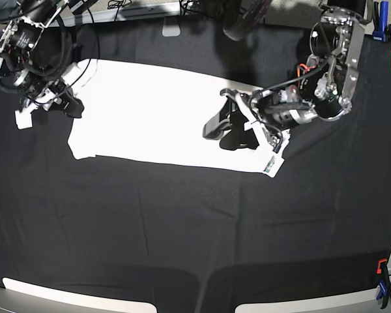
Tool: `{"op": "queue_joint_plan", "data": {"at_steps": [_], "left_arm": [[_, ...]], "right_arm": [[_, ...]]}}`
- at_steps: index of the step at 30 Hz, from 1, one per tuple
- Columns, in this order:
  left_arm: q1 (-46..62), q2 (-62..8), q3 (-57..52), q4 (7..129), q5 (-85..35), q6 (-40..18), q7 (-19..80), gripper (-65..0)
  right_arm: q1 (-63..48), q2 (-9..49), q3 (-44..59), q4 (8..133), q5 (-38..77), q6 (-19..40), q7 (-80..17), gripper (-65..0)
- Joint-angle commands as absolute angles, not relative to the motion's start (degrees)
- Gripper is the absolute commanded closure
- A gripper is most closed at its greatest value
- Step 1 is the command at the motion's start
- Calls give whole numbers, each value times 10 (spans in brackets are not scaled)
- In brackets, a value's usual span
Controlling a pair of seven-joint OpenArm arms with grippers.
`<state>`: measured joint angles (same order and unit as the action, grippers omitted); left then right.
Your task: Layout the t-shirt on the table in an organized manner, then fold the t-shirt properly
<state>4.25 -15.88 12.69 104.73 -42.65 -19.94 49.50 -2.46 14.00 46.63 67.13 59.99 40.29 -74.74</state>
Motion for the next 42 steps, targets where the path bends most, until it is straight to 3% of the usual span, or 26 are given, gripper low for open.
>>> {"op": "queue_joint_plan", "data": {"at_steps": [1, 20, 28, 36, 42], "left_arm": [[35, -159, 125, 1057, -436, -204, 484, -260], [35, -159, 125, 1057, -436, -204, 484, -260], [35, -159, 125, 1057, -436, -204, 483, -260], [35, -159, 125, 1057, -436, -204, 483, -260], [35, -159, 125, 1058, -435, -204, 483, -260]], "right_arm": [[-12, 143, 464, 674, 615, 400, -755, 0], [162, 318, 464, 674, 559, 400, -749, 0], [160, 304, 464, 674, 728, 400, -800, 0], [160, 254, 456, 674, 742, 400, -800, 0], [160, 203, 390, 674, 757, 400, -800, 0]]}}
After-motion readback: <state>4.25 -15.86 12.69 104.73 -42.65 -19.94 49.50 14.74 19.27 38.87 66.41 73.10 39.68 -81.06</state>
